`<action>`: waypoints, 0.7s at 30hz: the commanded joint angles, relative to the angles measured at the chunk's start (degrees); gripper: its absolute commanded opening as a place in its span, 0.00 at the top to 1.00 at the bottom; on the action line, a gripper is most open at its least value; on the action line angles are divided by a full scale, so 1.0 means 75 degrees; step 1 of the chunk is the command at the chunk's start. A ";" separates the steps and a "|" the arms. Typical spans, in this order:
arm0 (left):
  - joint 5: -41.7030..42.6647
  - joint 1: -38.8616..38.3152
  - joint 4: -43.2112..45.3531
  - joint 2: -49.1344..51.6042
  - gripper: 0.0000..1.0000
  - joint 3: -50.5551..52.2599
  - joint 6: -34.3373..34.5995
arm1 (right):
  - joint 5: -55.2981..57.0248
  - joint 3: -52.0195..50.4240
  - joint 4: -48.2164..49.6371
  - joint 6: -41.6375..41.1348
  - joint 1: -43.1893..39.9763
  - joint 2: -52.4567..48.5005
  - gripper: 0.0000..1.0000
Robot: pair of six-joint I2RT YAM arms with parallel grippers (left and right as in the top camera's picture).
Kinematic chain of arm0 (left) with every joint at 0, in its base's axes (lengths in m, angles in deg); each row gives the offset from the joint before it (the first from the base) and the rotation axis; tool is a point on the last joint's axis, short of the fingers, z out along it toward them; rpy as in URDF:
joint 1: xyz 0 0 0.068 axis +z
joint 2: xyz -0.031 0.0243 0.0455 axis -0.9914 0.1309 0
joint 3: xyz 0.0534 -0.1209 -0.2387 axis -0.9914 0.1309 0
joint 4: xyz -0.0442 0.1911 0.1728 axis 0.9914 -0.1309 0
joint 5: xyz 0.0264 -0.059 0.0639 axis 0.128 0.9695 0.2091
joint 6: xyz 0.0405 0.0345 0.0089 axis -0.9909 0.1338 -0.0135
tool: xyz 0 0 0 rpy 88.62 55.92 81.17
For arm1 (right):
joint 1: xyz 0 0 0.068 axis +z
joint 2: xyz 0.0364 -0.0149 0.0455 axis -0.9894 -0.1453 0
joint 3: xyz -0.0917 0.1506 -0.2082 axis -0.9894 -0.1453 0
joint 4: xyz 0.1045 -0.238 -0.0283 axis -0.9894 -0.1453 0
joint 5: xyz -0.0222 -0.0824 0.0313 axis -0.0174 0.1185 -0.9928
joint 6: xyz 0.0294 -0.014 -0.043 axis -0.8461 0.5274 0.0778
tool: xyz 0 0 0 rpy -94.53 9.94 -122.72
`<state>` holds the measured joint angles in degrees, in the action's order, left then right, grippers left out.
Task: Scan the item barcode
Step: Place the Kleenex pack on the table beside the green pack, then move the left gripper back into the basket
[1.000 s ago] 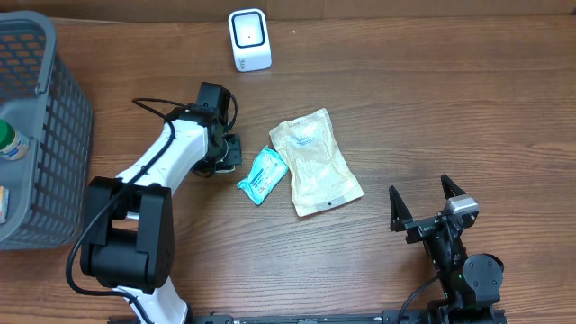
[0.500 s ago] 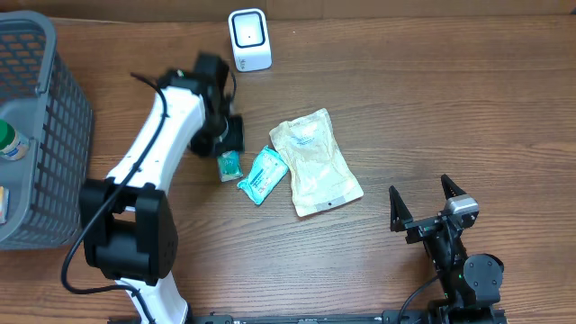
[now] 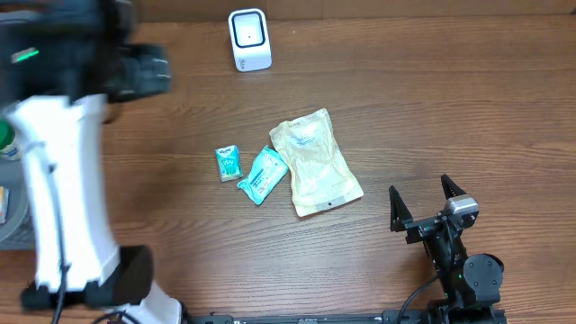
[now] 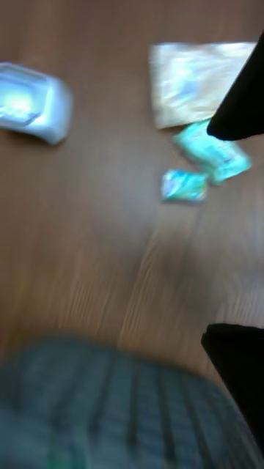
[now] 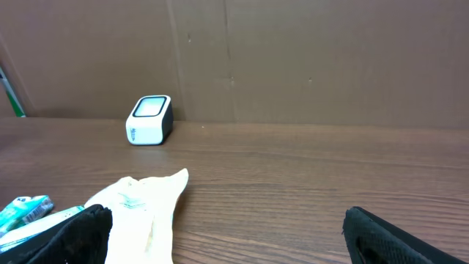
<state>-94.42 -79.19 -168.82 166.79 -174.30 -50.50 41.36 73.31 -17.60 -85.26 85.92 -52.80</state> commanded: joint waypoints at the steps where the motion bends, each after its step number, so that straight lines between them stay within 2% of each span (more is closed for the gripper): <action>1: -0.0370 0.1183 -0.0073 -0.0493 0.16 -0.0181 0.0574 | -0.0003 -0.0079 0.0032 -0.0026 0.0029 0.0076 0.00; 5: -0.0358 0.2713 -0.0073 -0.0568 0.16 -0.0154 0.0714 | -0.0003 -0.0079 0.0032 -0.0026 0.0029 0.0076 0.00; 10: -0.0382 0.3937 0.0090 -0.0309 0.20 0.0332 0.0790 | -0.0003 -0.0079 0.0032 -0.0026 0.0029 0.0076 0.00; 13: -0.0411 0.4319 0.0525 -0.0207 0.23 0.0880 0.0775 | -0.0003 -0.0079 0.0032 -0.0026 0.0029 0.0076 0.00; 21: -0.1233 0.4954 0.1728 -0.0178 0.23 0.2850 0.0402 | -0.0003 -0.0079 0.0032 -0.0026 0.0029 0.0076 0.00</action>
<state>-99.36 -43.41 -157.04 165.37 -157.10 -45.96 41.36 73.31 -17.65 -85.31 85.92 -52.80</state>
